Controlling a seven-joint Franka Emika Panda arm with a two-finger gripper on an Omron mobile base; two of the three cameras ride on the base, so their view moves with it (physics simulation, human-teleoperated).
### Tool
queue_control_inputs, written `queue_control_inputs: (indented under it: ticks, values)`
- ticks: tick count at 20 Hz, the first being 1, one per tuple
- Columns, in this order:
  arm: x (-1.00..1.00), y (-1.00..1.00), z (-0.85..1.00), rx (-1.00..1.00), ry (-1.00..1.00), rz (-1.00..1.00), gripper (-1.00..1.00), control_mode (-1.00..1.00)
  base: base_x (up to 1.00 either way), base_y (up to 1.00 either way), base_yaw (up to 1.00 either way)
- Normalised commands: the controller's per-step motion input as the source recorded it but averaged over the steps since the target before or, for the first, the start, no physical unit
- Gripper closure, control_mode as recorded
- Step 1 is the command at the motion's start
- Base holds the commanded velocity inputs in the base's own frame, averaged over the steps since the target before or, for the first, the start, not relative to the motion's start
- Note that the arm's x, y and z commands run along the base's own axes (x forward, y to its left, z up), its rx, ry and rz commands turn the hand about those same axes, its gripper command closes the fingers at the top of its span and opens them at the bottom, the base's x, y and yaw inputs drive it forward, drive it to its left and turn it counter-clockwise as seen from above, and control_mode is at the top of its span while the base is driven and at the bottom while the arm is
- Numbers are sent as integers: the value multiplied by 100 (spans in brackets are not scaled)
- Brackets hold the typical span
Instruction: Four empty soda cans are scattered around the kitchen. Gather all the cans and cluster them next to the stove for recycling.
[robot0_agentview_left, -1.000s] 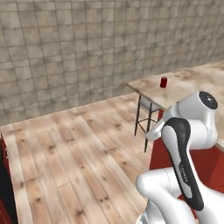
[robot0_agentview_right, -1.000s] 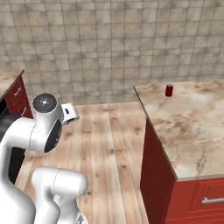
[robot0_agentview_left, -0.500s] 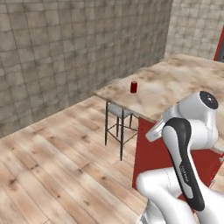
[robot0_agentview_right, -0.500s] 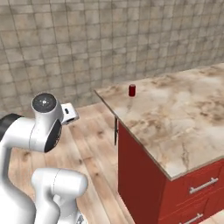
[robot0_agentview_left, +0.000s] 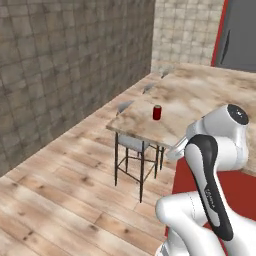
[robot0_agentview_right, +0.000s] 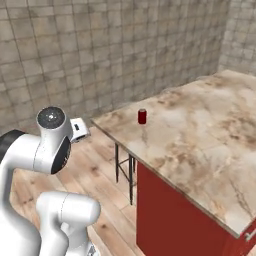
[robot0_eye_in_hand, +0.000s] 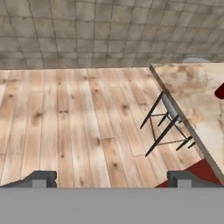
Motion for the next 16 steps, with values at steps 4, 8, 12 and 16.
queue_control_inputs:
  ticks: [4,8,12,16]
  values:
    - [0,0,0,0,0,0,-100,100,42,70,-48]
    - [0,0,0,0,0,0,-100,100,35,66,-48]
    - [0,0,0,0,0,0,-100,100,26,64,-48]
    - [0,0,0,0,0,0,-100,100,11,58,-46]
